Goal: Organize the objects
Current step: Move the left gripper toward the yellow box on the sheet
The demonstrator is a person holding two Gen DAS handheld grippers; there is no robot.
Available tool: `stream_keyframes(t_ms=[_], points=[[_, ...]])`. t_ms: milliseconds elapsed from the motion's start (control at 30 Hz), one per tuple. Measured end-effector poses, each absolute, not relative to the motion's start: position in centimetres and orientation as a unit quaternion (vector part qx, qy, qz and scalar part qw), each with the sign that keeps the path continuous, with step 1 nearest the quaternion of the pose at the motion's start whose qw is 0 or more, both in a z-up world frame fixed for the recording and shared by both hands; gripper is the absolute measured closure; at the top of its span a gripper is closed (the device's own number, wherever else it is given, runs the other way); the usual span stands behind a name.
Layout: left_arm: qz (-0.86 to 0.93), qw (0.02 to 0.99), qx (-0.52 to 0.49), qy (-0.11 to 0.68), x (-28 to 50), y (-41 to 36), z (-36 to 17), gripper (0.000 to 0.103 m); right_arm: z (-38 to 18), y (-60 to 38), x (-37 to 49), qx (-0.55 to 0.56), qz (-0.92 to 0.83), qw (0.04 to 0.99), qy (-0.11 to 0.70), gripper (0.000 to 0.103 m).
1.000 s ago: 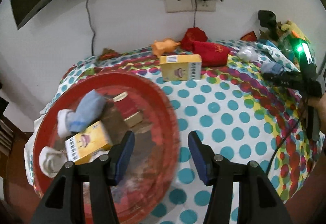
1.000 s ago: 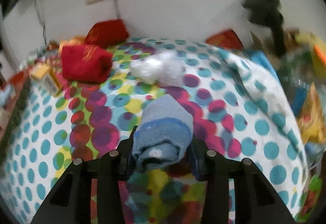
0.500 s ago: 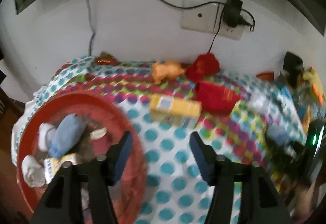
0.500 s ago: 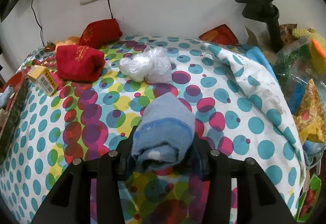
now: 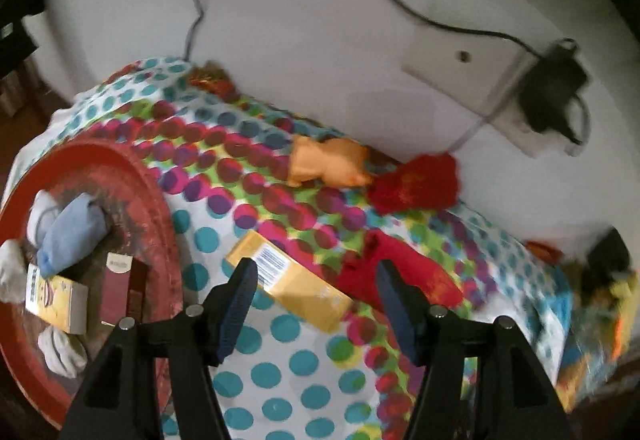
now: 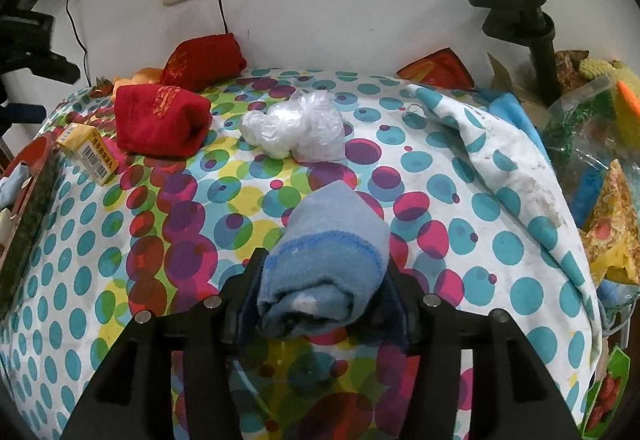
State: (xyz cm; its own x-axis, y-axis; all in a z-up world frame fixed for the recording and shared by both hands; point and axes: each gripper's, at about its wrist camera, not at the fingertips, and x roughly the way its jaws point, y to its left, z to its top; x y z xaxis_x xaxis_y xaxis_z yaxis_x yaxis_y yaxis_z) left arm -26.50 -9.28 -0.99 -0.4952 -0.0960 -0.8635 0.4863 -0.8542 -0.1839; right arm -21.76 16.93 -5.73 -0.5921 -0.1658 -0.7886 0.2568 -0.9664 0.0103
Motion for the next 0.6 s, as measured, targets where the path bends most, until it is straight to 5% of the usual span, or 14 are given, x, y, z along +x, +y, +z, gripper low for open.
stream_keyframes(t_ms=[600], points=[[-0.828, 0.247, 0.468, 0.186, -27.2, -9.7, -4.4, 0.038, -5.7, 17.4, -21.9, 0.435, -0.890, 0.128, 0.035, 0.049]])
